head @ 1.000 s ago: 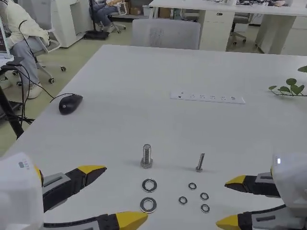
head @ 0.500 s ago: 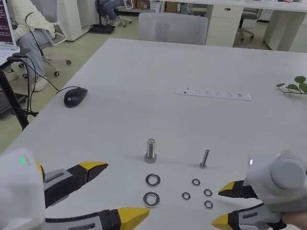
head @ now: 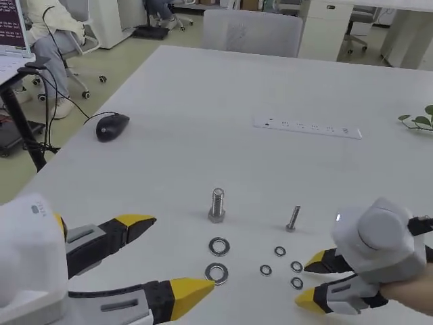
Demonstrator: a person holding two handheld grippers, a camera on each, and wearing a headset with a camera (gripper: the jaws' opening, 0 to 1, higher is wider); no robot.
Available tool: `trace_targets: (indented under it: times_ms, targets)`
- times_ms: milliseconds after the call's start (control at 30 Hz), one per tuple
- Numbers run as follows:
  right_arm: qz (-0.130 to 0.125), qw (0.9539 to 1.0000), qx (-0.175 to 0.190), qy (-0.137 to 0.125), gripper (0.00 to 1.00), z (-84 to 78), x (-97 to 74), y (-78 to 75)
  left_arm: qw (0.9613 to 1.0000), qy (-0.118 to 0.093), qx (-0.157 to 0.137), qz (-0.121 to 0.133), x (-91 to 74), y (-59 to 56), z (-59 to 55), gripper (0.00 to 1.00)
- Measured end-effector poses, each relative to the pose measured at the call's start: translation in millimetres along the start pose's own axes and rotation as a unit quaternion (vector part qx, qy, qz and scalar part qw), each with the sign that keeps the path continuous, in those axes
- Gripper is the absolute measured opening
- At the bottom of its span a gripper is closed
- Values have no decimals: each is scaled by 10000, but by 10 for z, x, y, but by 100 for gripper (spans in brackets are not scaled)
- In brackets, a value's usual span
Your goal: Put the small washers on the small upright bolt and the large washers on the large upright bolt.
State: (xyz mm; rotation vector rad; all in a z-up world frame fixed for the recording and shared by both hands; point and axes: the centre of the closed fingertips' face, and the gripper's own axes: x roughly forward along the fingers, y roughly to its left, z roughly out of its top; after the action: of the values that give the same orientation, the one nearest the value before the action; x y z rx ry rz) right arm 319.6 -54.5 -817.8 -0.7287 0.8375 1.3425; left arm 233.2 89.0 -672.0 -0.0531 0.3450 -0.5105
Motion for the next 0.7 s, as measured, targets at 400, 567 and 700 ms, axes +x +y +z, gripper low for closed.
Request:
trace_targets:
  times_ms: [400,567,700]
  targets:
    - [53,9997,54,230,30,1,73,4,10000,0,16,-27,2,-5,-2,67]
    - [27,9996,40,291,26,-6,70,-15,10000,1,14,-26,-4,-4,-5,67]
    - [-37,9991,-136,411,23,-10,73,-34,10000,-12,13,-23,-5,-3,-2,67]
